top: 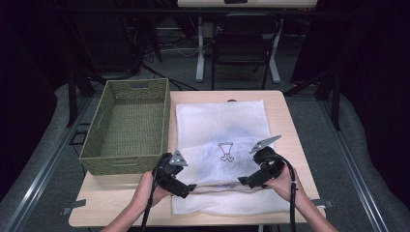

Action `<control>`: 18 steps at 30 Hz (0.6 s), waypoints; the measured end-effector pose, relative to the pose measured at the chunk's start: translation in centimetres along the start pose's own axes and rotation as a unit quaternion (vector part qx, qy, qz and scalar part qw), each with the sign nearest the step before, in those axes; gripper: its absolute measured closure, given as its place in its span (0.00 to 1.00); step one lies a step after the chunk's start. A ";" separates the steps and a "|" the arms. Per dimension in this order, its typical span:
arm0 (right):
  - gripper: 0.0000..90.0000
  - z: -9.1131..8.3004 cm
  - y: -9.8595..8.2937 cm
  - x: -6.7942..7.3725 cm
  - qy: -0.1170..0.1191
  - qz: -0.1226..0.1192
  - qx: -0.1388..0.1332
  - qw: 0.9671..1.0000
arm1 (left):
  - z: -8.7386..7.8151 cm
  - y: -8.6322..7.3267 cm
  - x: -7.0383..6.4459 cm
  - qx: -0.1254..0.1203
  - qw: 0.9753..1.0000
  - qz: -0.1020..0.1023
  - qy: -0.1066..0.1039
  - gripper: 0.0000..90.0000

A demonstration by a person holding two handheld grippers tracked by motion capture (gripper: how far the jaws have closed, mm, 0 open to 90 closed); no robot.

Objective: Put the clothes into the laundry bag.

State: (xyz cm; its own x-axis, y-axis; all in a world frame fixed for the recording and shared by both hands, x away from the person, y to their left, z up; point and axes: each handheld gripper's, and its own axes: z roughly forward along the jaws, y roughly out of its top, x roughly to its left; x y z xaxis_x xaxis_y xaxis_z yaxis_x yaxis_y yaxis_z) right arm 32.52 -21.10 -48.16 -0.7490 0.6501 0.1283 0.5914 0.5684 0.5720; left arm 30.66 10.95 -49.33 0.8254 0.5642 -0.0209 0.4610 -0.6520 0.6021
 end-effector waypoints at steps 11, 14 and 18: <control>0.00 -3.6 -4.1 -0.6 -0.056 0.028 -0.020 0.998 | -5.2 -3.9 1.2 -0.035 0.997 -0.040 0.052 0.06; 0.00 -4.5 -5.6 -0.8 -0.063 0.041 -0.024 0.997 | -6.0 -5.6 1.9 -0.033 0.995 -0.062 0.065 0.06; 0.00 -5.1 -7.1 -0.9 -0.067 0.054 -0.026 0.996 | -6.6 -7.5 2.4 -0.024 0.993 -0.085 0.077 0.05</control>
State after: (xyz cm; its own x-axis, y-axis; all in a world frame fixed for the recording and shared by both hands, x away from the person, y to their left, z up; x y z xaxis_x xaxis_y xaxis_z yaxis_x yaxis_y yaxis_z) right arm 27.47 -28.32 -48.19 -0.6331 0.7694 0.0850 0.6476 0.4663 0.6026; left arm 27.00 20.57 -48.60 0.6754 0.7374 -0.0059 0.5708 -0.5177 0.6372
